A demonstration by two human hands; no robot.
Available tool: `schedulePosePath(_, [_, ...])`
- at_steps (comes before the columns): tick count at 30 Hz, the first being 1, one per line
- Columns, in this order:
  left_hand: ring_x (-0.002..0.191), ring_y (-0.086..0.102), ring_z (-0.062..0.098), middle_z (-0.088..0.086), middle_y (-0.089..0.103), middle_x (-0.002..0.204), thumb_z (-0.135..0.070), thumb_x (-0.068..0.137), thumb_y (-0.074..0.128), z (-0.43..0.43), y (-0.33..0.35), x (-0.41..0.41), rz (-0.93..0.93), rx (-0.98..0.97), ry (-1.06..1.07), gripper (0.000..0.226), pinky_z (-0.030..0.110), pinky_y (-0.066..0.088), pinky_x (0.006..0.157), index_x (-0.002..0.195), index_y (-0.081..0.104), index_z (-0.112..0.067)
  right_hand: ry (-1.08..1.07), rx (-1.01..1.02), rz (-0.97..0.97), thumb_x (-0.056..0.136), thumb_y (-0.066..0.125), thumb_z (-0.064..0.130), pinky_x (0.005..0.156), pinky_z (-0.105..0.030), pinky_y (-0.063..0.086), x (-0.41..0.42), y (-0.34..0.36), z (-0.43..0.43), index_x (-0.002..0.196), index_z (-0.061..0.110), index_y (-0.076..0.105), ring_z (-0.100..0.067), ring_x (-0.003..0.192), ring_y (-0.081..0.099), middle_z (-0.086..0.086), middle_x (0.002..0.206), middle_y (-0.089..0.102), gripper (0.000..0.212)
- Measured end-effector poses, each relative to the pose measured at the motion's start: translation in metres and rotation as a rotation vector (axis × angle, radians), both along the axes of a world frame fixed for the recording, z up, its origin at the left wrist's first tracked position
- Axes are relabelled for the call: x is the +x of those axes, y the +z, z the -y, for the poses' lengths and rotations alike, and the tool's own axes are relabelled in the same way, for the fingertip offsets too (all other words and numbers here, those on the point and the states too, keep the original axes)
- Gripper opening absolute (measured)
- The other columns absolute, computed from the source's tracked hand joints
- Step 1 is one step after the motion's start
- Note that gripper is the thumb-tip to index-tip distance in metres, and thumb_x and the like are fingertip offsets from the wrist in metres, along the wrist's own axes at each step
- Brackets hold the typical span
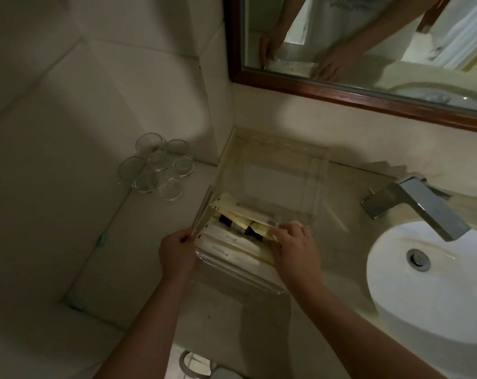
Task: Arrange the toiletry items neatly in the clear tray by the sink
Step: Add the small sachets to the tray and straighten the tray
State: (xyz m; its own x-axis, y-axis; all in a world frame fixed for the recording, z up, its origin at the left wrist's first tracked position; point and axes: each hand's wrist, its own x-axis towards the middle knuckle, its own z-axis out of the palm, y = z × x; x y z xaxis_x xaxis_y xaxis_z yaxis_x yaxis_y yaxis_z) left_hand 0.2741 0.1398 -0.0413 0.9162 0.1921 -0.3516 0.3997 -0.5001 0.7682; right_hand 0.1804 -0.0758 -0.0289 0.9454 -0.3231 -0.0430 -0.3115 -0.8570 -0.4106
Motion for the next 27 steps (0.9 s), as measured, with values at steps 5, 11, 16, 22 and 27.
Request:
schedulePosePath(5, [0.097,0.067,0.027,0.011,0.073,0.102,-0.01,0.089,0.058,0.007,0.007,-0.003,0.08,0.19,-0.065,0.023,0.023,0.041,0.076,0.107,0.072,-0.009,-0.008,0.052,0.153,0.082,0.074,0.016,0.078,-0.03,0.046,-0.002,-0.009,0.009,0.095,0.023,0.077,-0.021,0.094,0.055,0.002,0.099,0.068,0.015])
schedulePosePath(11, [0.093,0.057,0.029,0.008,0.066,0.098,-0.011,0.082,0.057,0.02,0.012,0.003,0.298,0.522,-0.301,0.023,0.033,0.047,0.068,0.102,0.068,-0.014,0.023,0.104,0.171,0.08,0.077,0.018,0.084,-0.037,0.051,-0.003,-0.016,0.01,0.092,0.024,0.078,-0.028,0.1,0.06,-0.002,0.105,0.07,0.014])
schedulePosePath(16, [0.106,0.054,0.025,0.009,0.062,0.112,-0.017,0.089,0.06,0.048,0.019,0.027,0.363,0.287,-0.473,0.029,0.038,0.047,0.09,0.117,0.064,-0.013,-0.145,0.168,0.165,0.086,0.064,0.038,0.081,-0.031,0.045,0.003,-0.002,0.007,0.095,0.027,0.073,-0.015,0.096,0.058,0.007,0.097,0.065,0.016])
schedulePosePath(22, [0.093,0.058,0.023,0.005,0.059,0.099,-0.035,0.086,0.064,0.062,0.02,0.045,0.252,0.337,-0.405,0.034,0.034,0.046,0.075,0.112,0.065,-0.014,-0.452,0.339,-0.14,0.087,0.055,0.055,0.067,-0.029,0.051,0.03,0.01,0.007,0.099,0.027,0.072,-0.016,0.083,0.066,0.008,0.088,0.071,0.034])
schedulePosePath(27, [0.094,0.06,0.026,0.01,0.058,0.107,-0.035,0.082,0.068,0.072,0.023,0.052,0.14,0.485,-0.509,0.038,0.035,0.047,0.074,0.11,0.064,-0.01,-0.514,0.358,-0.195,0.081,0.065,0.048,0.076,-0.03,0.051,0.043,0.003,0.005,0.113,0.028,0.068,-0.019,0.1,0.066,0.006,0.105,0.073,0.038])
